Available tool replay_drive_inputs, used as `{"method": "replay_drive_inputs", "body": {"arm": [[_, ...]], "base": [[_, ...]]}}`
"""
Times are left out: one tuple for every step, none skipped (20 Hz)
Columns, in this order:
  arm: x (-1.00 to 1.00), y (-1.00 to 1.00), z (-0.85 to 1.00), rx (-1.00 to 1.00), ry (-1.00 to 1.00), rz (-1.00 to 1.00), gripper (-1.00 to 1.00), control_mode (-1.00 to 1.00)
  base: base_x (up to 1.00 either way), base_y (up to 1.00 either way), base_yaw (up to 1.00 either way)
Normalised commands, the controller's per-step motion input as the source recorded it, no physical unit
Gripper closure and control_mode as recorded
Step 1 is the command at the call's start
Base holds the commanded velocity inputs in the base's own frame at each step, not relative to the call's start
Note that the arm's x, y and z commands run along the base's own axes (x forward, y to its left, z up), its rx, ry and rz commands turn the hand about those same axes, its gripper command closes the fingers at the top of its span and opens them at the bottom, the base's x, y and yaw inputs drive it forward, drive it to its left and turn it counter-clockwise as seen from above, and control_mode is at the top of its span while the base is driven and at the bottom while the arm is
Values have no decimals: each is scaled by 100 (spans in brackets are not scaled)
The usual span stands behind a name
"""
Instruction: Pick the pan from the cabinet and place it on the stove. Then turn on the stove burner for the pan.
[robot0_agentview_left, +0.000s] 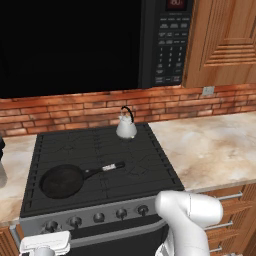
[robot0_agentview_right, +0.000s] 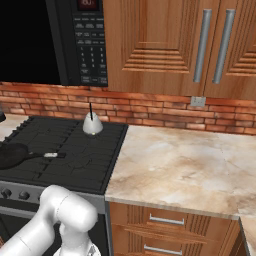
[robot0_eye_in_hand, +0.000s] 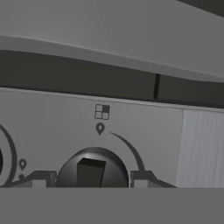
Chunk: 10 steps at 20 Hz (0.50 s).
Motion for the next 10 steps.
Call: {"method": "replay_drive_inputs", "body": {"arm": [[4,0,-3,0,0,1,100,-100],[6,0,0,0,0,1,100,-100],[6,0,0,-3,0,1,100,-100],[5,0,0,-5,0,1,100,-100],[5,0,0,-6,0,1,100,-100],[4,0,0,-10,0,2,100,-100],[1,0,0,-12,0,3,100,-100],[0,0,0,-13,0,1,100,-100],[0,0,0,-16,0,1,100,-100],[0,0,4,-15,0,1,100,-100]], "base": [[0,0,0],[0,0,0],[0,0,0],[0,0,0],[0,0,0],[0,0,0],[0,0,0],[0,0,0],[0,0,0],[0,0,0]]}}
